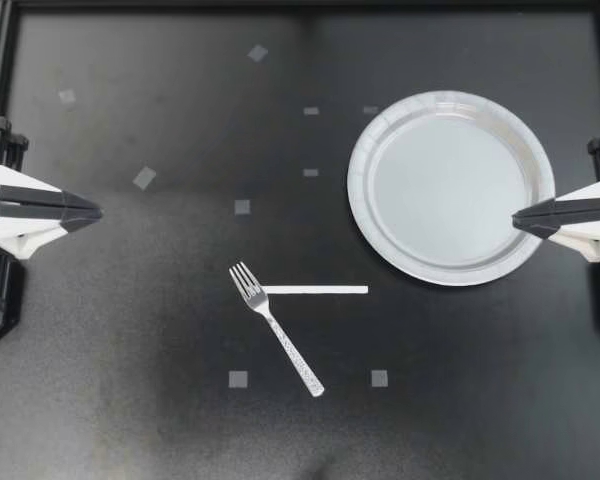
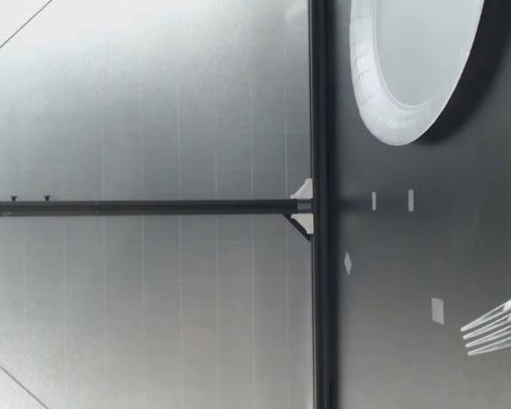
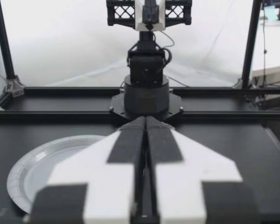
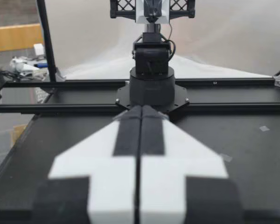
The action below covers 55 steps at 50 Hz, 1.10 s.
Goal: Pick up the fork and place it on the plate.
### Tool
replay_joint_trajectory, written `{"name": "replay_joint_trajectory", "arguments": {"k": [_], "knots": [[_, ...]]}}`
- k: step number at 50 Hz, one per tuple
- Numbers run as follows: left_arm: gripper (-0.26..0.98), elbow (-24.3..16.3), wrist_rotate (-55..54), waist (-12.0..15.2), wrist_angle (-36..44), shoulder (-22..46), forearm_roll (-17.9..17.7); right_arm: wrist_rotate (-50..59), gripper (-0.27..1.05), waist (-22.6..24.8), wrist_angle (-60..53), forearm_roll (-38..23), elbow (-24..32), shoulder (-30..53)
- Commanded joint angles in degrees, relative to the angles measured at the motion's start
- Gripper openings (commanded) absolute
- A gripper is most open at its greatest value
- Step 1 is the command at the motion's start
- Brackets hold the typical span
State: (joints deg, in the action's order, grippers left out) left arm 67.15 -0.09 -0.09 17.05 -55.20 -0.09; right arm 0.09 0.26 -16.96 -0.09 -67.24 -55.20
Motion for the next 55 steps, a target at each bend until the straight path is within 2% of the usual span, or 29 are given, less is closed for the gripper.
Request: {"name": "replay_joint_trajectory", "arguments": {"k": [1, 6, 13, 17, 22, 28, 31, 36, 45, 55], "knots": [[0.17, 1.1, -0.4, -1.0, 0.4, -0.8, -0.1, -0.2, 0.02, 0.2, -0.1, -0.1, -0.1, 0.1], [0.04, 2.5, -1.1, -1.1, 0.9, -2.4, -0.4, -0.1, 0.01, 0.2, -0.4, 0.0, -1.7, -1.5], [0.03, 1.8, -3.2, -1.0, -0.8, -2.9, -1.2, 0.4, 0.01, 0.2, -0.1, 0.3, -2.5, -4.6], [0.03, -2.5, -3.3, -1.0, -6.6, -1.5, -1.8, 0.8, 0.01, 0.2, 1.1, 1.1, -1.9, -5.0], [0.03, -11.2, -2.5, -1.0, -21.4, 2.0, -1.3, 1.3, 0.01, 0.2, 7.0, 1.5, 0.3, -2.6], [0.03, -21.9, 0.4, -1.0, -39.6, 9.0, -0.4, 2.7, 0.01, 0.2, 15.2, 1.8, 2.9, 1.8], [0.03, -26.8, 3.2, -1.1, -46.4, 13.2, 0.0, 3.8, 0.02, 0.2, 17.1, 1.8, 3.5, 3.6], [0.03, -32.4, 10.4, -1.0, -53.5, 19.4, 0.6, 5.4, 0.06, 0.2, 17.8, 1.8, 2.9, 5.8], [0.03, -37.7, 27.3, -1.0, -58.5, 34.0, 0.4, 7.1, 0.22, 0.2, 17.5, 1.8, 1.5, 6.4], [0.09, -38.3, 35.2, -1.2, -54.8, 48.2, -0.8, 9.5, 0.43, 0.2, 16.2, 1.8, 0.1, 5.6]]}}
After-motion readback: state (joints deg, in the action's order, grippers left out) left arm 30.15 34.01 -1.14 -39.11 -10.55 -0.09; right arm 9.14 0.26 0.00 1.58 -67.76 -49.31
